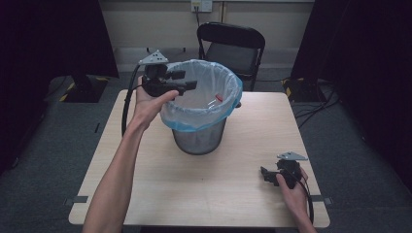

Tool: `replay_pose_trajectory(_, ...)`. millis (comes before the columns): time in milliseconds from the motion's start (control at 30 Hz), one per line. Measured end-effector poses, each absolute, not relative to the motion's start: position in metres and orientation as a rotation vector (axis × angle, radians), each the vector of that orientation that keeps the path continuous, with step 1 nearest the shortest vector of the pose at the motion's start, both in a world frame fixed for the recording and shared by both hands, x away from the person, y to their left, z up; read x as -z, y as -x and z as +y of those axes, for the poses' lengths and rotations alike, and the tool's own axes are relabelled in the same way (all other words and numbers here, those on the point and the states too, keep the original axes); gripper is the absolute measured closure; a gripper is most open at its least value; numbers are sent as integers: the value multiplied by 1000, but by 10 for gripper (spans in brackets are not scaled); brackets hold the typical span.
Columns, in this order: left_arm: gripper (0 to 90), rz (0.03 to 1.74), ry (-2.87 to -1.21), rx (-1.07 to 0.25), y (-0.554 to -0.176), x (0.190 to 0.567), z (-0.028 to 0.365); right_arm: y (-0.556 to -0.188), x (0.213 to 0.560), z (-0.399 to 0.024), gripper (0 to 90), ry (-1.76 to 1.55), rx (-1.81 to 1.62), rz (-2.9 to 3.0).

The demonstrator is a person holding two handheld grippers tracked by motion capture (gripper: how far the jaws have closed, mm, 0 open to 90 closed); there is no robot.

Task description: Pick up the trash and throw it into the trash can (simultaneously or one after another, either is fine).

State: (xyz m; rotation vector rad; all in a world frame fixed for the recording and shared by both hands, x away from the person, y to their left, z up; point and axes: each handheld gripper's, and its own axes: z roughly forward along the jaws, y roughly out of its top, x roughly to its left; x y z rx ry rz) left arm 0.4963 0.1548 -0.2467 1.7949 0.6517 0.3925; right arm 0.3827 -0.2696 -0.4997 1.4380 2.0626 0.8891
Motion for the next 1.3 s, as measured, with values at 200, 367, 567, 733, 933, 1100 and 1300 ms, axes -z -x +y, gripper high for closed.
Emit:
replay_pose_trajectory(200, 166, 656, -1776, -392, -494, 243, 157, -383, 500, -270, 110, -1438, -889, 2063)
replay_pose_trajectory(367, 157, 657, -1775, -376, -492, 243, 161, -383, 500, -270, 110, -1438, -889, 2063)
replay_pose_trajectory(567, 158, 652, -1770, -350, -491, 245, 168, -383, 500, -270, 110, -1438, -889, 2063)
replay_pose_trajectory(733, 157, 626, -1764, -339, -489, 244, 173, -383, 500, -270, 110, -1438, -889, 2063)
replay_pose_trajectory(933, 191, 623, -1738, -320, -484, 240, 176, -383, 500, -270, 110, -1438, -889, 2063)
replay_pose_trajectory(1100, 196, 600, -1755, -291, -480, 241, 177, -383, 500, -270, 110, -1438, -889, 2063)
replay_pose_trajectory(1300, 219, 598, -1763, -308, -473, 239, 181, -383, 500, -270, 110, -1438, -889, 2063)
